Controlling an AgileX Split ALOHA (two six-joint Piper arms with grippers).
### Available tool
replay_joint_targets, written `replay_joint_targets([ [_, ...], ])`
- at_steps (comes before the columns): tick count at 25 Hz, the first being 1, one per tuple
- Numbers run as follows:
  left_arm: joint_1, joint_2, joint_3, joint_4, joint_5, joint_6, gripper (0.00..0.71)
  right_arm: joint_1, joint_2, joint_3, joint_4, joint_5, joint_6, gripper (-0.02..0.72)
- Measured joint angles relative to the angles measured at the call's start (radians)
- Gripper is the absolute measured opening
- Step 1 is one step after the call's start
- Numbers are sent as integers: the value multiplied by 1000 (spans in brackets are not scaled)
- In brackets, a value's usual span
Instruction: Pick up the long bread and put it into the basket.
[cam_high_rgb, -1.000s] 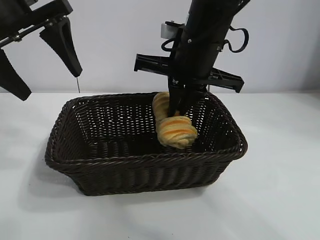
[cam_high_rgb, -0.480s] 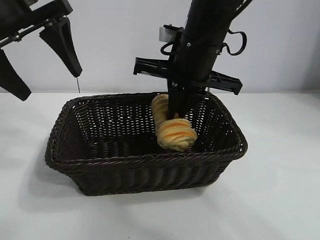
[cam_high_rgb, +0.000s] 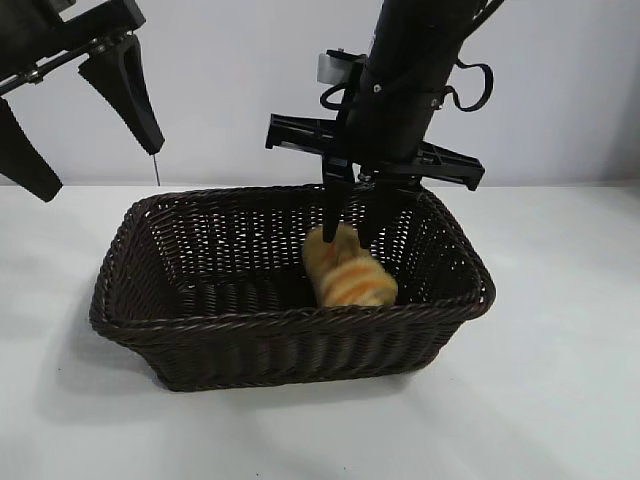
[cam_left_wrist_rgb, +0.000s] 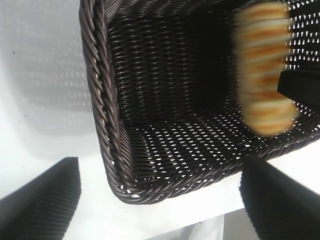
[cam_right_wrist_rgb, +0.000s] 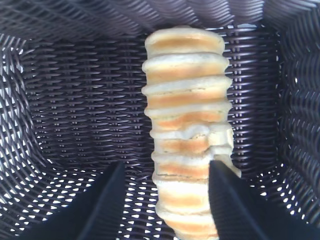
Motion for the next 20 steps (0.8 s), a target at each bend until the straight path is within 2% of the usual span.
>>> replay_joint_targets([
  [5,0,0,0,0,0,0,627,0,-9,0,0,8,0,392],
  [9,0,0,0,0,0,0,627,0,-29,-4,-1,27,-6,511],
  [11,0,0,0,0,0,0,627,0,-32,-4,-2,40,-14,542],
  [20,0,0,0,0,0,0,627,-10,-69,-5,-11,56,-21,558],
])
